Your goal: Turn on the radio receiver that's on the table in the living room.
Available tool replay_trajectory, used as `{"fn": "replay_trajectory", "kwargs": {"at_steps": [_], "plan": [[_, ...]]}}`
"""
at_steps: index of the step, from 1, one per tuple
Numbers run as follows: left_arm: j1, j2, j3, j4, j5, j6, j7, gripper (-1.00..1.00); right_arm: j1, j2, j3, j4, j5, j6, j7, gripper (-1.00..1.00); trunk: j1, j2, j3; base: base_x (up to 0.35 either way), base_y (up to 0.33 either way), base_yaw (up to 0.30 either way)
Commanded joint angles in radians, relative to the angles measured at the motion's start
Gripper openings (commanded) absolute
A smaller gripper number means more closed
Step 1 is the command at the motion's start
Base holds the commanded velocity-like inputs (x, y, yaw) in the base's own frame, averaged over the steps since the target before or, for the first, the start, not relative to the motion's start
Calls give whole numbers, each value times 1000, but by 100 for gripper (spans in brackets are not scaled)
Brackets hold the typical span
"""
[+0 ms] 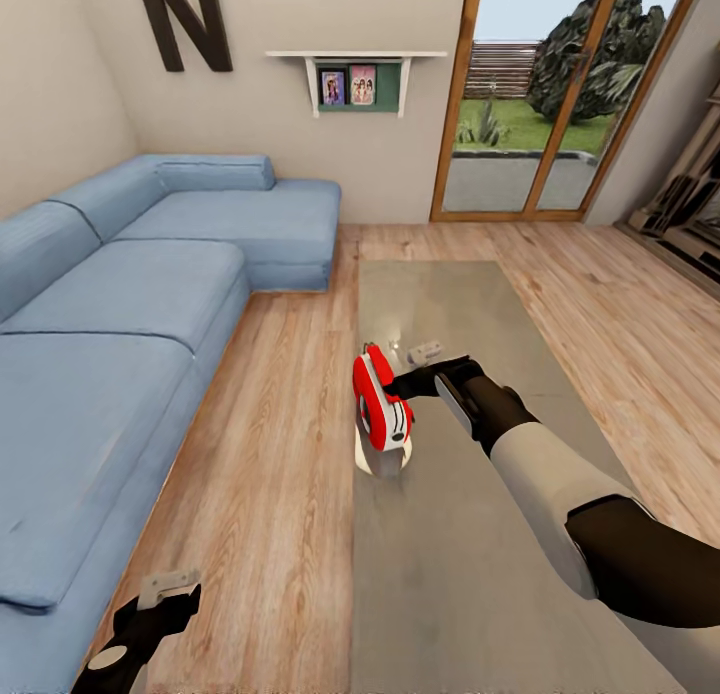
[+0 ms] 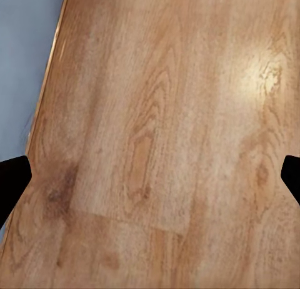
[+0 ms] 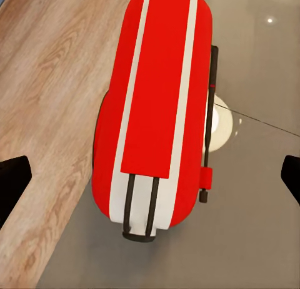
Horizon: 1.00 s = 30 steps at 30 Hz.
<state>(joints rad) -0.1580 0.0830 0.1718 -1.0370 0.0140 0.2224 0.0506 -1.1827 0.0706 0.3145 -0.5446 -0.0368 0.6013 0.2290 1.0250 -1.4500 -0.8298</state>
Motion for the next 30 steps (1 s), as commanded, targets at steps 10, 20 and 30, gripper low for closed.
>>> {"fn": "replay_trajectory", "kwargs": {"at_steps": [10, 20, 30], "plan": [[0, 1, 0, 0, 0, 0, 0, 100, 0, 0, 0, -1, 6, -9, 7, 100, 0, 0, -16, 0, 0, 0], [0, 1, 0, 0, 0, 0, 0, 100, 0, 0, 0, -1, 2, -82, 7, 100, 0, 0, -32, 0, 0, 0], [0, 1, 0, 0, -1, -1, 1, 100, 0, 0, 1, 0, 0, -83, 12, 100, 0, 0, -49, 0, 0, 0]]}}
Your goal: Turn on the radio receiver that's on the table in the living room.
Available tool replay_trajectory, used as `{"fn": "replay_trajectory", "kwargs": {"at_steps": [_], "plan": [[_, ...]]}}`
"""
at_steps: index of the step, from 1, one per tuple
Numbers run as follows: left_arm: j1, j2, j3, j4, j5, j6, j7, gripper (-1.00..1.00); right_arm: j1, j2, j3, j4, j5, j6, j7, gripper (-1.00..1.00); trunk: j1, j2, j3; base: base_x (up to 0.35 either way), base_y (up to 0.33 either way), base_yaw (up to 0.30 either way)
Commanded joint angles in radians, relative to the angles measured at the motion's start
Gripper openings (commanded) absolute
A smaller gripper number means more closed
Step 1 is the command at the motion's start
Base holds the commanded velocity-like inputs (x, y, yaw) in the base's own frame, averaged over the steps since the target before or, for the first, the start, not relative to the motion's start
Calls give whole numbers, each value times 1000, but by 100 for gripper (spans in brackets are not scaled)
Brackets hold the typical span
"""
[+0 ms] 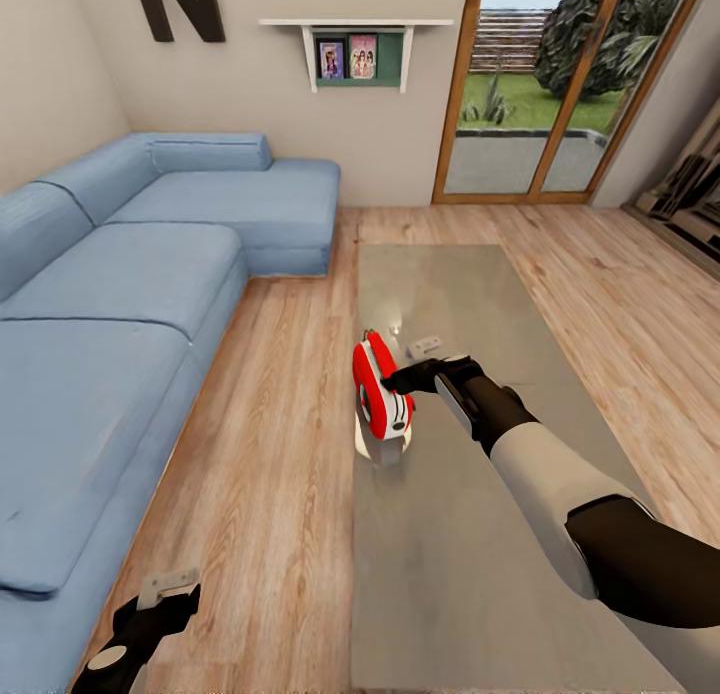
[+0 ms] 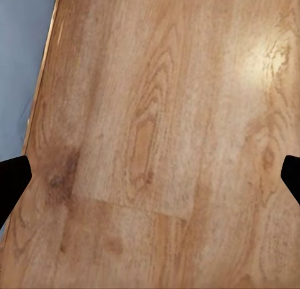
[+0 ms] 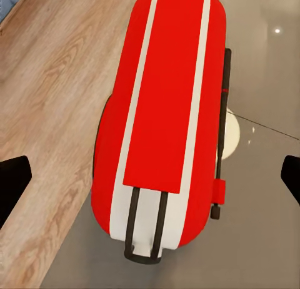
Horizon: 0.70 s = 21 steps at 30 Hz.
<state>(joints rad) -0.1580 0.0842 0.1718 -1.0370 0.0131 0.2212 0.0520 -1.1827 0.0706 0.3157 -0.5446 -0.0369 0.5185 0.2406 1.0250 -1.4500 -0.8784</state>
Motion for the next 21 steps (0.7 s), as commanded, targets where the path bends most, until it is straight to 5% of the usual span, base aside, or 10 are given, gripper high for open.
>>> {"fn": "replay_trajectory", "kwargs": {"at_steps": [1, 14, 21], "plan": [[0, 0, 0, 0, 0, 0, 0, 100, 0, 0, 0, 0, 0, 0, 0, 100, 0, 0, -2, 0, 0, 0], [0, 0, 0, 0, -1, 0, 0, 100, 0, 0, 0, 0, 1, -2, 0, 100, 0, 0, -23, 0, 0, 0], [0, 0, 0, 0, -1, 0, 0, 100, 0, -1, -1, 1, 0, -81, -9, 100, 0, 0, -32, 0, 0, 0]]}}
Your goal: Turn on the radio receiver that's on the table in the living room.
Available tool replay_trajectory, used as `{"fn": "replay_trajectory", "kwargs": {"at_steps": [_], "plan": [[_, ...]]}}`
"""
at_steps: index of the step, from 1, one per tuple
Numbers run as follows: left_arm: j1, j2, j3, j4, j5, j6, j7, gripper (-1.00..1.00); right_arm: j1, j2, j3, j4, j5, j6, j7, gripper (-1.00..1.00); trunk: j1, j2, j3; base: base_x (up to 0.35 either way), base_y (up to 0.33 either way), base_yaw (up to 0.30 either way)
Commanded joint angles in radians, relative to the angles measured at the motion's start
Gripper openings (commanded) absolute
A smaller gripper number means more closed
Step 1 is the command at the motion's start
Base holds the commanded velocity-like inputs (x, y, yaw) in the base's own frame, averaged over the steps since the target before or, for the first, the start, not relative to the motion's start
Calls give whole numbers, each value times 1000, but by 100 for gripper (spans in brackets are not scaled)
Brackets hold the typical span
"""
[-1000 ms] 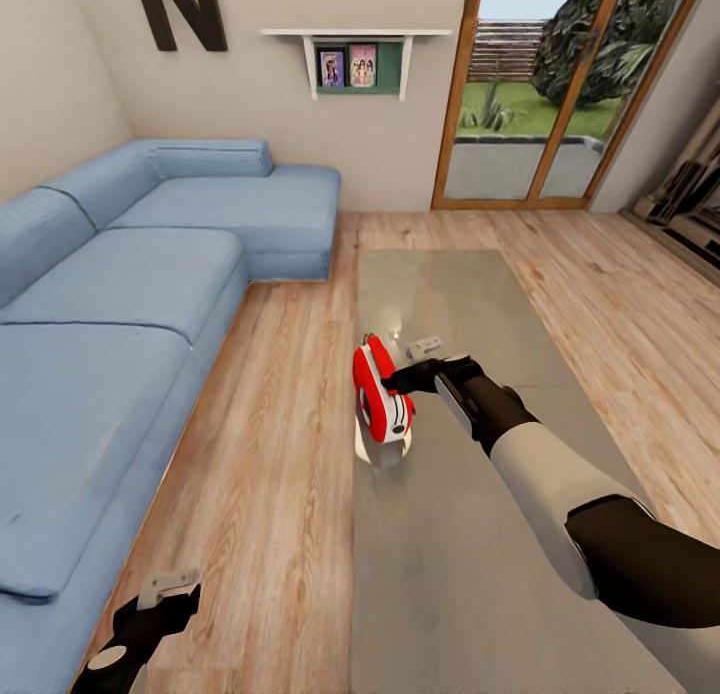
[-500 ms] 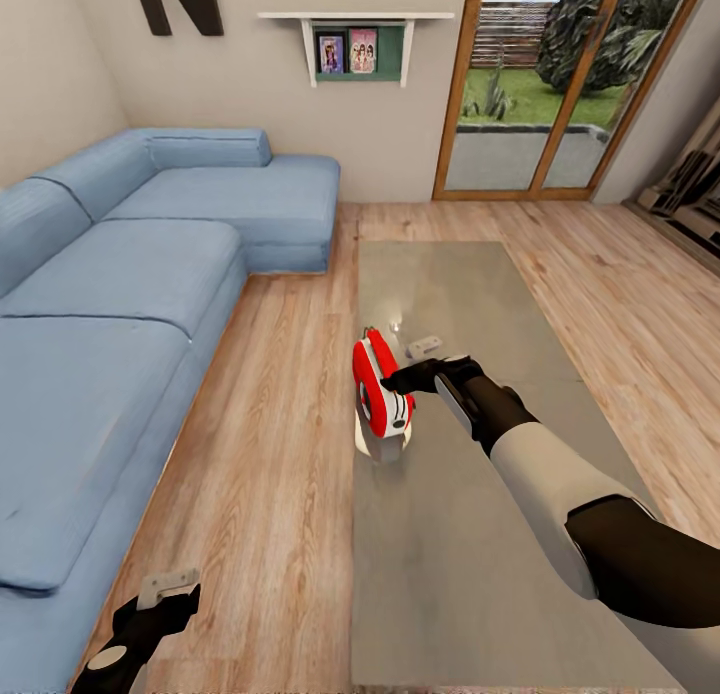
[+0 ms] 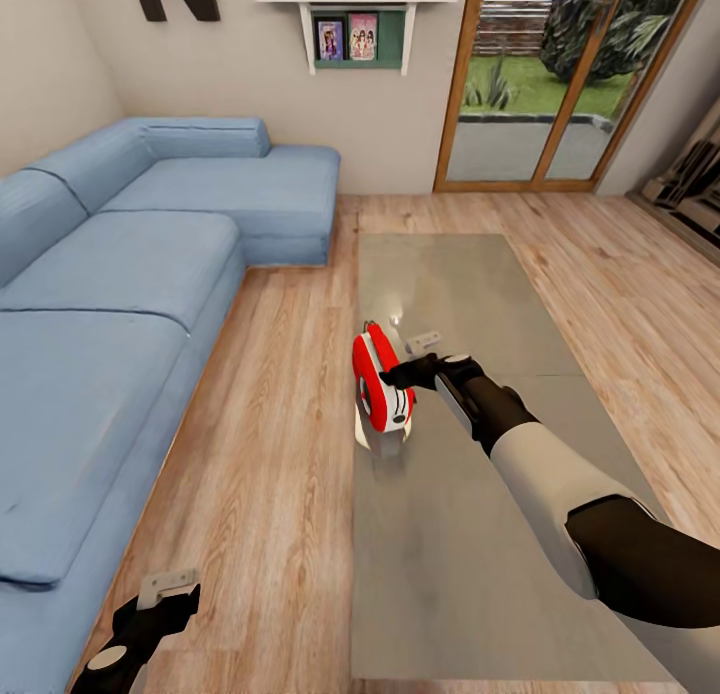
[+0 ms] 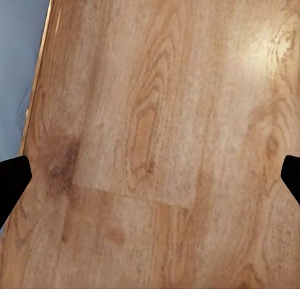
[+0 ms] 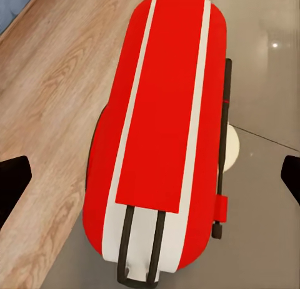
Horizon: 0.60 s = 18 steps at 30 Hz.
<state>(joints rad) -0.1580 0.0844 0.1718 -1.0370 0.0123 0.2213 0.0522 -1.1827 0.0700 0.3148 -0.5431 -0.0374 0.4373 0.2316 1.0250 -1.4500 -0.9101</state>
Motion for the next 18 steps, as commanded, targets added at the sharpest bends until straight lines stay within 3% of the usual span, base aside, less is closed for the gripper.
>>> {"fn": "replay_trajectory", "kwargs": {"at_steps": [1, 18], "plan": [[0, 0, 0, 0, 0, 0, 0, 100, 0, -1, 0, 0, 0, -2, 1, 100, 0, 0, 0, 0, 0, 0], [0, 0, 0, 0, 0, 0, 0, 100, 0, 0, 0, 12, 0, 0, 1, 100, 0, 0, -1, 0, 0, 0]]}}
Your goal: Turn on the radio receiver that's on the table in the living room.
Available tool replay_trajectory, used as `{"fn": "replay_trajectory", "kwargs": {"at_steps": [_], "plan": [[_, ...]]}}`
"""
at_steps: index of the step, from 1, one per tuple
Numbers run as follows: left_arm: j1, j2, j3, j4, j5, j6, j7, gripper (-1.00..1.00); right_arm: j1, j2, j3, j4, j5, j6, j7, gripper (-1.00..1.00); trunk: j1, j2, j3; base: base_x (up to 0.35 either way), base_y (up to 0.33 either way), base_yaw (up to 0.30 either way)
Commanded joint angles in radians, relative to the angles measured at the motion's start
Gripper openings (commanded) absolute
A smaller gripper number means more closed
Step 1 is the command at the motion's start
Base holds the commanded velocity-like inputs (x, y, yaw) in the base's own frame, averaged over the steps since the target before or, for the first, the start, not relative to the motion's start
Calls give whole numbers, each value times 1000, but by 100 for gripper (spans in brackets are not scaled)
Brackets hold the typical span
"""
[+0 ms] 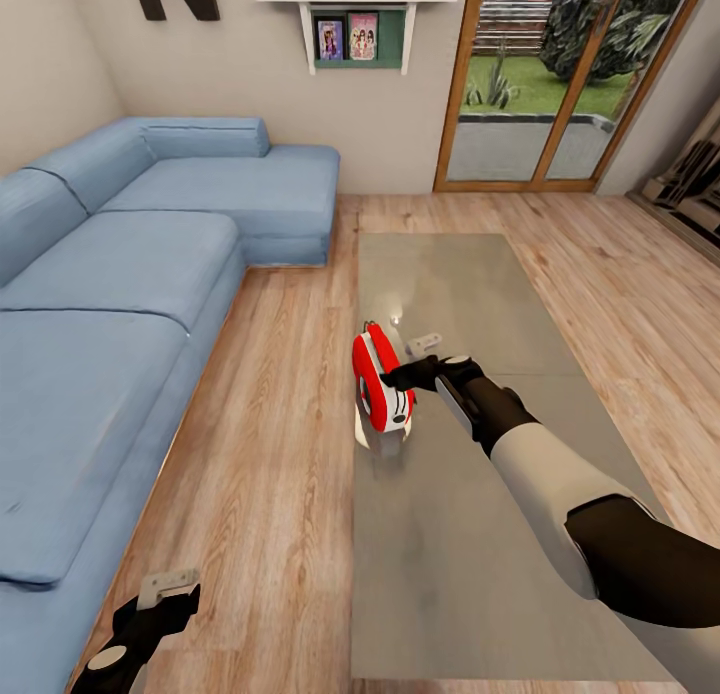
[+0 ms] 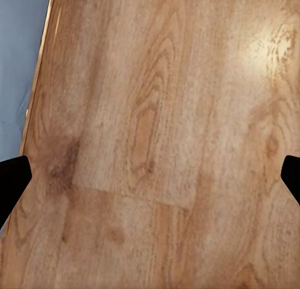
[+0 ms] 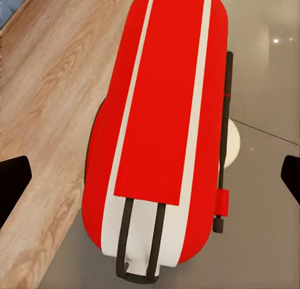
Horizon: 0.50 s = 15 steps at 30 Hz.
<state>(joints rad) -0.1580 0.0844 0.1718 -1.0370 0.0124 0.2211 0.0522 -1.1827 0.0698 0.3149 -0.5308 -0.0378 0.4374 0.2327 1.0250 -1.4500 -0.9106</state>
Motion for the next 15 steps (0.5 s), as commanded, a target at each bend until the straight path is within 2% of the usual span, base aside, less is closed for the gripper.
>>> {"fn": "replay_trajectory", "kwargs": {"at_steps": [1, 15], "plan": [[0, 0, 0, 0, 0, 0, 0, 100, 0, 0, 0, 0, 0, 2, 1, 100, 0, 0, 0, 0, 0, 0], [0, -1, 0, 0, 0, 0, 0, 100, 0, 0, 0, 0, 1, -3, 1, 100, 0, 0, -19, 0, 0, 0]]}}
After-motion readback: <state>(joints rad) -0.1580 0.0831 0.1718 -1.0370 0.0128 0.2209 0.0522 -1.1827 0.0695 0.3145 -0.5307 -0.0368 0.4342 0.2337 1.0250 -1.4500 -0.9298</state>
